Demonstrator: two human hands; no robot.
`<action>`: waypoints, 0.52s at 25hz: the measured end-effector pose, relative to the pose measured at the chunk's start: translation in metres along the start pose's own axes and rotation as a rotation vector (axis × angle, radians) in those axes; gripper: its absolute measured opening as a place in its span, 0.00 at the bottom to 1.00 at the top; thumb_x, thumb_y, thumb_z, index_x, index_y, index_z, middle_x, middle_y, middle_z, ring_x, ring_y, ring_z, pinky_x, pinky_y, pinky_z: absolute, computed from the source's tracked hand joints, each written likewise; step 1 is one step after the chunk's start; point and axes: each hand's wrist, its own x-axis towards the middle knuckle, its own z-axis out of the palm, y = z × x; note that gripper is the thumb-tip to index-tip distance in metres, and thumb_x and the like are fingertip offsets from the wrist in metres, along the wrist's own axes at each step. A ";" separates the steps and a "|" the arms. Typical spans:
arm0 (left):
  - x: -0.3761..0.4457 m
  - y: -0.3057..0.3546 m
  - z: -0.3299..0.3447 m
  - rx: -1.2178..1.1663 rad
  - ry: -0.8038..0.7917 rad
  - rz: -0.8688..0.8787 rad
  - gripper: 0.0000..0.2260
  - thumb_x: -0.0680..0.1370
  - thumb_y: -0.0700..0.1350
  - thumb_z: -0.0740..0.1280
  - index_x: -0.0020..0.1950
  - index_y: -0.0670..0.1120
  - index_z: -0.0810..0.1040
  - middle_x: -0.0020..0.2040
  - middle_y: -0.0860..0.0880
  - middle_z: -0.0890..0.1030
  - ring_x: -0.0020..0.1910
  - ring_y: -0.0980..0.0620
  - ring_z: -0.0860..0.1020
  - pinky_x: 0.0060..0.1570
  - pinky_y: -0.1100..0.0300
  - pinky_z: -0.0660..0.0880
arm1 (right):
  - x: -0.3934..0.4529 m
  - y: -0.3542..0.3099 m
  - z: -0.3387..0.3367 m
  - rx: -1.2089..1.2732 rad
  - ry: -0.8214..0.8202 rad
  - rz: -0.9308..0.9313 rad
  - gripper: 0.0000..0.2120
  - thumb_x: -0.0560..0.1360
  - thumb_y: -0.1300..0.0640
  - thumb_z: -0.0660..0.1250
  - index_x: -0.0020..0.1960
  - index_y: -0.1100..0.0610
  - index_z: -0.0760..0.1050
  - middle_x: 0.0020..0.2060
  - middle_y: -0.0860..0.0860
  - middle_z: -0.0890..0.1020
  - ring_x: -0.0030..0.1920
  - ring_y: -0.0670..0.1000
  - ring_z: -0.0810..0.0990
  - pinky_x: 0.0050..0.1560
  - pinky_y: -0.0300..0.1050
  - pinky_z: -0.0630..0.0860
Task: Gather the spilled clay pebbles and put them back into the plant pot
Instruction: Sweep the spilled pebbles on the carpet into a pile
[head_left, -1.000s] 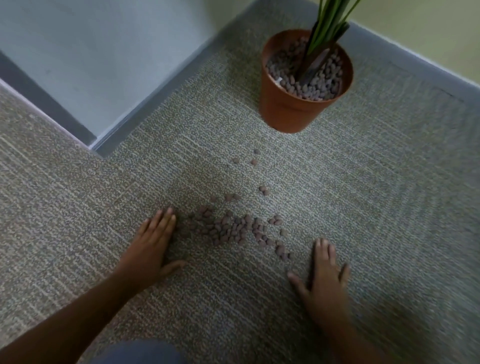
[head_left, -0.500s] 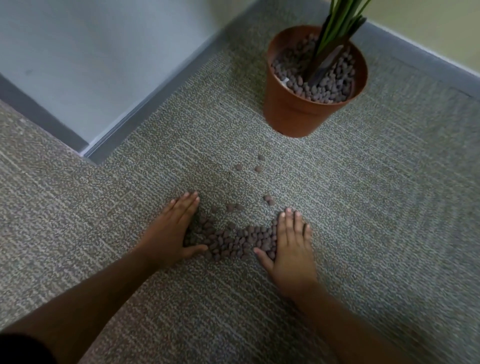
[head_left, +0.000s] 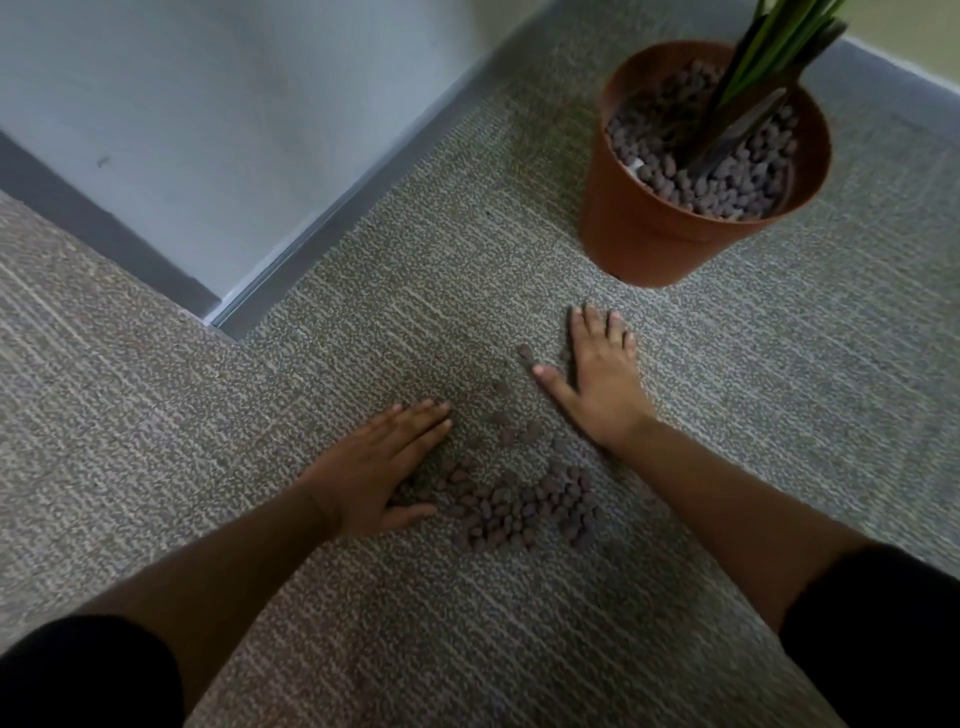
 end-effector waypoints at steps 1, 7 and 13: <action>0.000 -0.001 -0.001 0.003 0.004 0.001 0.37 0.74 0.67 0.52 0.73 0.42 0.60 0.73 0.41 0.66 0.73 0.44 0.63 0.72 0.54 0.52 | 0.005 -0.008 0.005 -0.041 -0.009 -0.008 0.41 0.75 0.33 0.51 0.77 0.56 0.44 0.78 0.57 0.47 0.77 0.61 0.41 0.74 0.54 0.38; 0.001 0.000 -0.002 0.025 0.010 -0.001 0.39 0.74 0.68 0.51 0.73 0.39 0.61 0.73 0.39 0.65 0.73 0.43 0.61 0.71 0.54 0.52 | 0.005 -0.041 0.024 -0.102 0.007 -0.326 0.24 0.81 0.51 0.51 0.76 0.54 0.56 0.77 0.54 0.56 0.77 0.60 0.48 0.77 0.55 0.42; 0.001 0.001 -0.002 0.042 0.010 -0.016 0.40 0.74 0.68 0.50 0.72 0.38 0.62 0.72 0.38 0.67 0.72 0.44 0.61 0.72 0.55 0.50 | -0.048 -0.036 0.017 0.121 -0.129 -0.506 0.20 0.80 0.58 0.56 0.71 0.58 0.67 0.71 0.53 0.70 0.76 0.54 0.58 0.77 0.50 0.52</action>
